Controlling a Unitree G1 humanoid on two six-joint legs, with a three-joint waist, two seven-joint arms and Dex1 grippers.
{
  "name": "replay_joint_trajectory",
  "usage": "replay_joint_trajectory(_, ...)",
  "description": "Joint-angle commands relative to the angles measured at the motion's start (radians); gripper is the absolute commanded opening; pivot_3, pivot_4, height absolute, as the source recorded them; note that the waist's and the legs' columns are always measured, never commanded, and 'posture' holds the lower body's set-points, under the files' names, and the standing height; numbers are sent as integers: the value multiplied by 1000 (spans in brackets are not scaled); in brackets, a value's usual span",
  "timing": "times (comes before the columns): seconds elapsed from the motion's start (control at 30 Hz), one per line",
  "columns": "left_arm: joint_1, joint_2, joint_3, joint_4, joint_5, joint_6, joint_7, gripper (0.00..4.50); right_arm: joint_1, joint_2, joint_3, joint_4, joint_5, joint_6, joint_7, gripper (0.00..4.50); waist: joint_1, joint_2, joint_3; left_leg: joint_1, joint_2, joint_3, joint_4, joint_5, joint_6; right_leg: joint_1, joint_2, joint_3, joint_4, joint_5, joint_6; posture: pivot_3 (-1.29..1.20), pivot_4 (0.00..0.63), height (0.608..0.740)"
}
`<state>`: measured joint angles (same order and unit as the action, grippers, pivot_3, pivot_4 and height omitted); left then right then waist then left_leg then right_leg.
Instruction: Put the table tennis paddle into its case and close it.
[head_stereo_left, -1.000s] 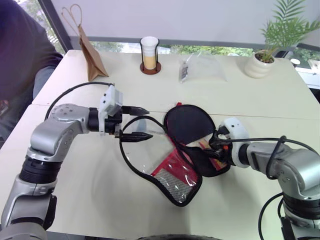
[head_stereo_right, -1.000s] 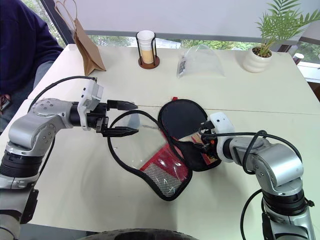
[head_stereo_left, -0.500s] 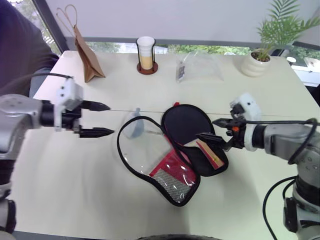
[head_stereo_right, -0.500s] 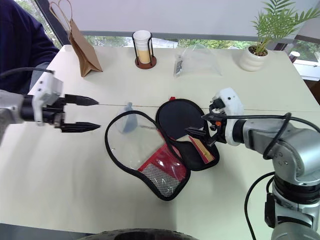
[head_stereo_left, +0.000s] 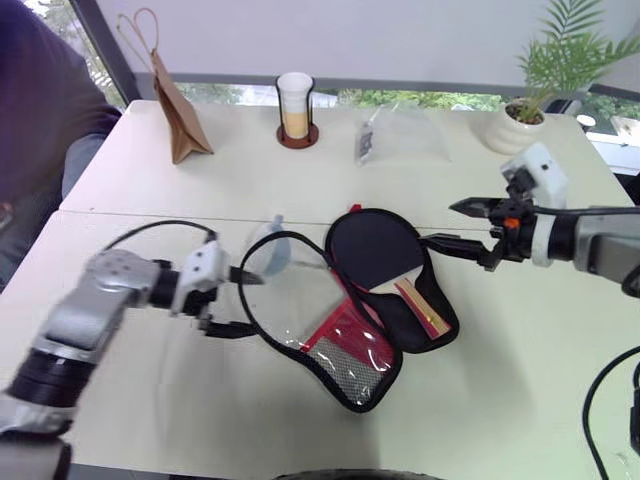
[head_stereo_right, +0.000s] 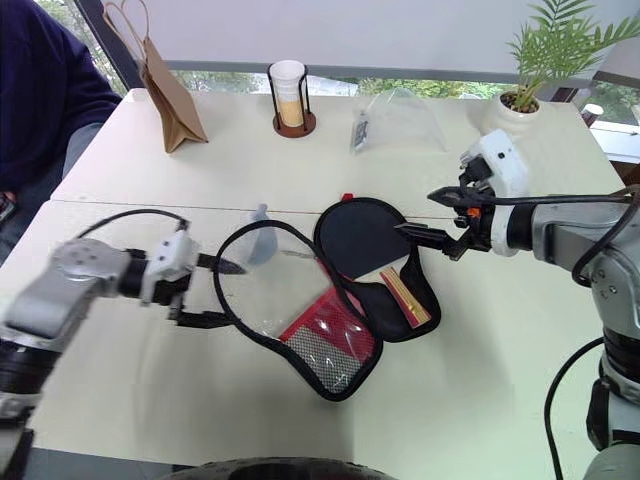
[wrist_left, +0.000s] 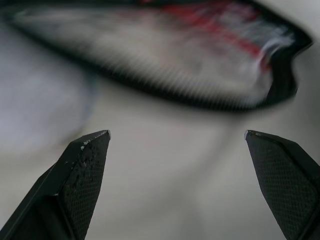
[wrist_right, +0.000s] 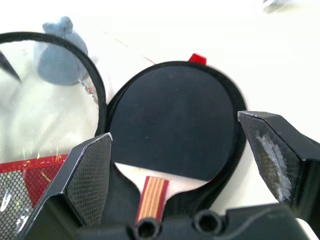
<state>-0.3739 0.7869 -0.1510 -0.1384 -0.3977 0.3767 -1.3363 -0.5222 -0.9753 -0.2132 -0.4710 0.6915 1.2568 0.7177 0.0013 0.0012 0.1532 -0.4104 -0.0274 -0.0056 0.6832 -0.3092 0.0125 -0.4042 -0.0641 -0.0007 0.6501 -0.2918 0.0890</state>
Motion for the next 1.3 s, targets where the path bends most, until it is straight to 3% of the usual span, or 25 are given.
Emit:
replay_joint_trajectory(0.03,-91,-49,11,-42,-77,72,13,4500,-3,-37,-62,-22,11,-21,5,4422,3,0,0,0,0,0,0,0,0,0,0,0,0,0,0,0,150,740)
replay_joint_trajectory(0.2,-297,-240,-60,128,-50,42,16,4500,28,-79,-140,-11,2,-11,-10,4422,13,0,0,0,0,0,2,0,0,1,1,0,0,0,0,0,150,740)
replay_joint_trajectory(0.4,-502,-506,-138,550,91,-164,50,4500,95,-118,-207,4,14,8,3,4422,13,0,0,0,-2,1,3,0,0,2,1,-1,0,0,1,0,150,740)
replay_joint_trajectory(0.57,-596,-613,-154,846,205,-348,87,4500,203,-115,-186,9,31,13,34,4422,8,-1,0,0,-1,2,1,0,0,0,2,0,1,0,1,0,150,740)
replay_joint_trajectory(0.8,-613,-548,-69,801,172,-329,25,4500,225,-69,-51,143,15,-59,85,4422,9,-1,0,0,0,3,1,1,-1,-1,2,1,1,0,1,0,150,740)
replay_joint_trajectory(1.0,-510,-397,6,491,67,-120,-27,4500,185,-44,113,285,-44,-150,150,4422,9,0,0,0,0,3,2,3,-4,0,2,1,1,0,1,0,150,740)
replay_joint_trajectory(1.3,-289,-224,116,86,-59,137,89,4500,120,22,266,451,-124,-245,240,4422,10,0,0,0,0,2,2,3,-5,0,2,1,1,0,1,0,150,740)
